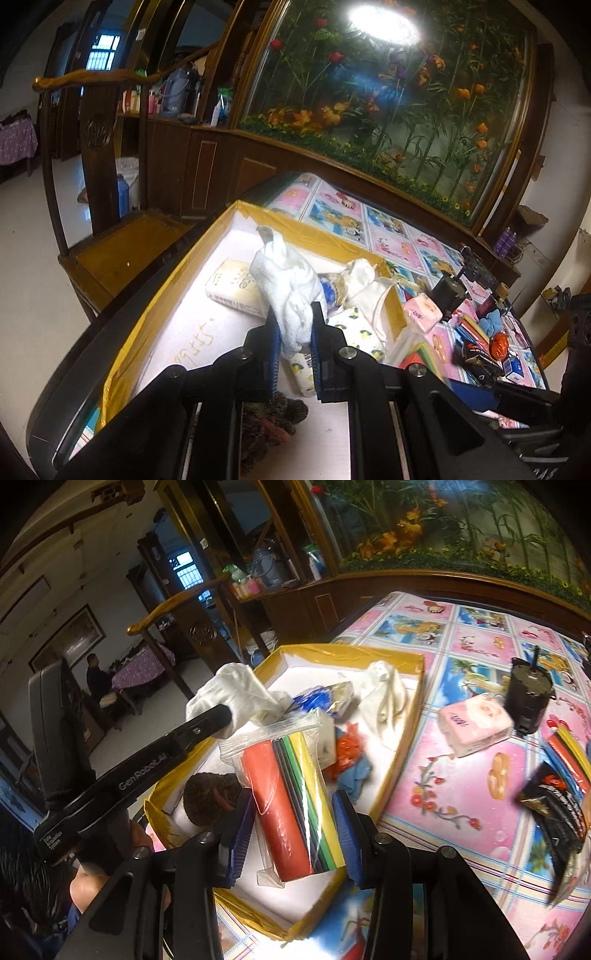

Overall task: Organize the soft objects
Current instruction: 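Release the white cloth in the box with the left tool while the right tool releases the strip bag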

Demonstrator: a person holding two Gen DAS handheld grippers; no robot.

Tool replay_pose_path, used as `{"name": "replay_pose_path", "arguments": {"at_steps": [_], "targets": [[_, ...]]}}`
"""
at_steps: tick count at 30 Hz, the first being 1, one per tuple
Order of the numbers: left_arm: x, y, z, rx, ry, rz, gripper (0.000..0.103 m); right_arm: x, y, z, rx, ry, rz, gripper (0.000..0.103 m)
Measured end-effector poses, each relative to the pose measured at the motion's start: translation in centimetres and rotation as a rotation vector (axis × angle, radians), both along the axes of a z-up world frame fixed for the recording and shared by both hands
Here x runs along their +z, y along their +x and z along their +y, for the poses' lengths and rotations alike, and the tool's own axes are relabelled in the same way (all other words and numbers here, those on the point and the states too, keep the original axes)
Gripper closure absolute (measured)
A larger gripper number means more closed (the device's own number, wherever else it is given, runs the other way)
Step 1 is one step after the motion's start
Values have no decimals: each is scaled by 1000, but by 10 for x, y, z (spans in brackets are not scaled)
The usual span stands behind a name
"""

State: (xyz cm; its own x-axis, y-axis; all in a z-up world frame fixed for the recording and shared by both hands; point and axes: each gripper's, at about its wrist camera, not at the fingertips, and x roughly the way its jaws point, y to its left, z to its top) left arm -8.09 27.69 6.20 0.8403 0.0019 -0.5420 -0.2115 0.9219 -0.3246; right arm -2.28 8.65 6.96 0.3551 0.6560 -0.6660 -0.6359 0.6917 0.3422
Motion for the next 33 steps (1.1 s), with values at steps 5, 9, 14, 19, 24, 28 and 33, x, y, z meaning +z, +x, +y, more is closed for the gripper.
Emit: {"name": "replay_pose_path", "arguments": {"at_steps": [5, 9, 14, 19, 24, 28, 33], "targets": [[-10, 5, 10, 2, -28, 45, 90, -17, 1, 20, 25, -34, 21, 56], [-14, 7, 11, 4, -27, 63, 90, -28, 2, 27, 39, -58, 28, 56], [-15, 7, 12, 5, -27, 71, 90, -34, 0, 32, 47, -88, 16, 56], [-15, 6, 11, 7, -18, 73, 87, -35, -1, 34, 57, -100, 6, 55], [-13, 5, 12, 15, -16, 71, 56, -34, -3, 33, 64, -108, 1, 54], [-9, 3, 11, 25, -11, 66, 51, -30, -5, 29, 68, -96, 0, 47], [-2, 0, 7, 25, -2, 57, 51, -21, -7, 18, 64, -69, -8, 47]]}}
